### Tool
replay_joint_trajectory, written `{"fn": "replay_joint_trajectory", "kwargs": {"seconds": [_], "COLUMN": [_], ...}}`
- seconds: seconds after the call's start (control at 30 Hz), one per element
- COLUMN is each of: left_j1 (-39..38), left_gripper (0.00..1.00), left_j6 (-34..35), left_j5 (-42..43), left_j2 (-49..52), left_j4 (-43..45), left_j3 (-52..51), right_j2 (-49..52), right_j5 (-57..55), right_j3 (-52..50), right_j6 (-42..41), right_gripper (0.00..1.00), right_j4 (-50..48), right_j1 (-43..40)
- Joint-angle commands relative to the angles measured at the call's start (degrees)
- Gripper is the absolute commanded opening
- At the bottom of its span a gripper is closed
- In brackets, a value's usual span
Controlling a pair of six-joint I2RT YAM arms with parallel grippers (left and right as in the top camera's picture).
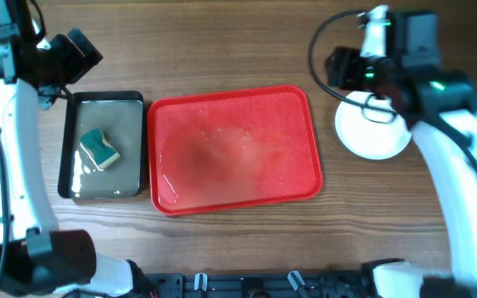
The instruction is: Clean dirty plates on tray and stack at the side
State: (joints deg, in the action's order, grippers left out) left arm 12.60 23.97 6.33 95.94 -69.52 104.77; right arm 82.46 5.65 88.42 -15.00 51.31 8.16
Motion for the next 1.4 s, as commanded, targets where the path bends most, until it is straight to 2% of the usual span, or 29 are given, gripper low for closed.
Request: {"fn": "replay_joint_trajectory", "kwargs": {"seconds": [0.0,0.2,0.37,0.47,0.53,0.6,0.73,0.8,0.93,1.13,1.37], "left_j1": [-0.2,-0.2,-0.1,-0.1,-0.1,-0.1,-0.1,-0.1,-0.1,-0.1,-0.1], "left_gripper": [1.00,1.00,1.00,1.00,1.00,1.00,1.00,1.00,1.00,1.00,1.00], "left_j6": [0.3,0.3,0.3,0.3,0.3,0.3,0.3,0.3,0.3,0.3,0.3], "left_j5": [3.1,3.1,3.1,3.1,3.1,3.1,3.1,3.1,3.1,3.1,3.1], "left_j2": [0.1,0.1,0.1,0.1,0.1,0.1,0.1,0.1,0.1,0.1,0.1], "left_j4": [-0.1,-0.2,-0.2,-0.2,-0.2,-0.2,-0.2,-0.2,-0.2,-0.2,-0.2], "left_j3": [0.3,0.3,0.3,0.3,0.3,0.3,0.3,0.3,0.3,0.3,0.3], "right_j2": [-11.7,-26.7,-28.2,-28.7,-31.7,-38.6,-54.3,-61.7,-73.7,-80.0,-79.7], "right_j5": [-9.7,-8.9,-12.4,-11.8,-8.8,-5.5,5.9,6.5,5.7,4.7,7.5], "right_j3": [2.3,2.3,2.1,-1.8,-9.5,-23.6,-53.9,-65.0,-77.3,-88.2,-88.1], "right_j6": [0.0,-0.2,0.1,3.1,8.0,11.5,12.0,11.8,12.1,11.8,10.4], "right_gripper": [1.00,1.00,1.00,1.00,1.00,1.00,1.00,1.00,1.00,1.00,1.00], "right_j4": [1.6,2.8,8.3,4.2,-3.7,-15.8,-43.3,-50.5,-54.5,-60.4,-52.3], "right_j1": [-0.4,-0.4,-0.4,-0.3,-0.4,-0.5,-5.1,-5.5,-5.5,-5.5,-5.5]}}
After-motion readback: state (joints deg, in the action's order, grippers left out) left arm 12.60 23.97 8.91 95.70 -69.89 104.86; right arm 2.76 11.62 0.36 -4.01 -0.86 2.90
